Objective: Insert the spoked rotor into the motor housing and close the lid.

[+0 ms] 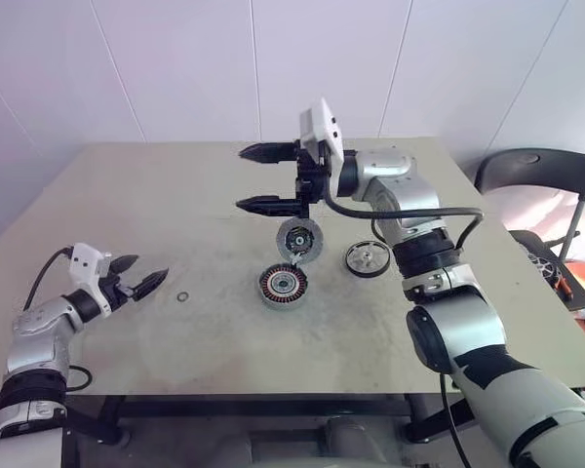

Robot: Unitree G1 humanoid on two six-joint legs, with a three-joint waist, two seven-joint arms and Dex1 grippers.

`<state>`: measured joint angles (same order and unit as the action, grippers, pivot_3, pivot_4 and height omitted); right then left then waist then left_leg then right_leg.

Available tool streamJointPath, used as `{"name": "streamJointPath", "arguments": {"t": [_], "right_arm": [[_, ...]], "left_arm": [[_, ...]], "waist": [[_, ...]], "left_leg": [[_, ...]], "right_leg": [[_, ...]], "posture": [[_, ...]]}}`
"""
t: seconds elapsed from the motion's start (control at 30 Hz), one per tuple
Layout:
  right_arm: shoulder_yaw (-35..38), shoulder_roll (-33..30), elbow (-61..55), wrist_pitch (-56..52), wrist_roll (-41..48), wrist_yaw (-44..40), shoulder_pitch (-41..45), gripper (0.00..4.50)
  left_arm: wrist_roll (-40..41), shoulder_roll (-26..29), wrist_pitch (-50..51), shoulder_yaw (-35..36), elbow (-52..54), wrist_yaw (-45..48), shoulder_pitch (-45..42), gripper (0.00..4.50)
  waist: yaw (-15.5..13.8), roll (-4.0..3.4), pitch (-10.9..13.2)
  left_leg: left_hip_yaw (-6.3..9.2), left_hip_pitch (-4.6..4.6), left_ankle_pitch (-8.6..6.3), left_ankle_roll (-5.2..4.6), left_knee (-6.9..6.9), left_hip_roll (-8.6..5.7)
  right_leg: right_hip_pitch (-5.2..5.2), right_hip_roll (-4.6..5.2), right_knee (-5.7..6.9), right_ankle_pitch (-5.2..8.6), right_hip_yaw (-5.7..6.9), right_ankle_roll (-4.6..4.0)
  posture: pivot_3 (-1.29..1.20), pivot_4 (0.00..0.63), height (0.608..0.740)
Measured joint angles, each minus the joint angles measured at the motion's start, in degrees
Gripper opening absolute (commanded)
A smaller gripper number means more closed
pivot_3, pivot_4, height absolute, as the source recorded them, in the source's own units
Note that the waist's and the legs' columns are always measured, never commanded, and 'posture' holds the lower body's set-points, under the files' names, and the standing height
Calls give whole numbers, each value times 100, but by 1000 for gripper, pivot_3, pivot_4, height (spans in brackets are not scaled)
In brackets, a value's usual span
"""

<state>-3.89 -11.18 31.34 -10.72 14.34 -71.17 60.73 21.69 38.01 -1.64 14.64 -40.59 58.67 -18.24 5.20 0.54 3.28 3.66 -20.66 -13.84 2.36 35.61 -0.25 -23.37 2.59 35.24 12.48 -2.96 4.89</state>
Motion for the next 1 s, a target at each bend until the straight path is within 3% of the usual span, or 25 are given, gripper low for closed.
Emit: {"name": "streamJointPath", "arguments": {"t": [0.2,0.37,0.5,0.67,1.0], "right_arm": [[161,-368,-158,-196,66,366,-514,4479],[260,-525,-324,-267,187,576,-628,4479],[262,-558,-452,-286,280,677,-667,4479],[262,-583,-474,-303,340,746,-700,4479],[258,-579,-770,-317,453,874,-780,4479]], "left_arm": [[341,-409,405,-90,1239,457,472,4500],[298,-498,642,-278,2039,311,914,4500],[5,-516,460,-411,1914,78,943,4500],[-418,-498,-34,-476,1033,-82,764,4500],[-531,-504,-399,-482,344,90,509,4500]], "waist": [[-97,-3,2],[-107,-6,3],[-115,-6,3],[-120,-6,3],[-124,-5,3]], "left_leg": [[-7,1,0,0,-1,1],[-6,16,0,-1,-1,4],[-6,17,0,-1,7,3],[-10,11,0,-1,7,2],[-9,10,0,-1,5,2]], "right_leg": [[-3,2,2,9,-5,-16],[0,-4,15,17,-5,-10],[7,-4,12,18,-5,-11],[6,-3,2,18,-6,-11],[5,-2,3,17,-6,-10]], "posture": [[0,0,740],[0,0,740],[0,0,740],[0,0,740],[0,0,740]]}}
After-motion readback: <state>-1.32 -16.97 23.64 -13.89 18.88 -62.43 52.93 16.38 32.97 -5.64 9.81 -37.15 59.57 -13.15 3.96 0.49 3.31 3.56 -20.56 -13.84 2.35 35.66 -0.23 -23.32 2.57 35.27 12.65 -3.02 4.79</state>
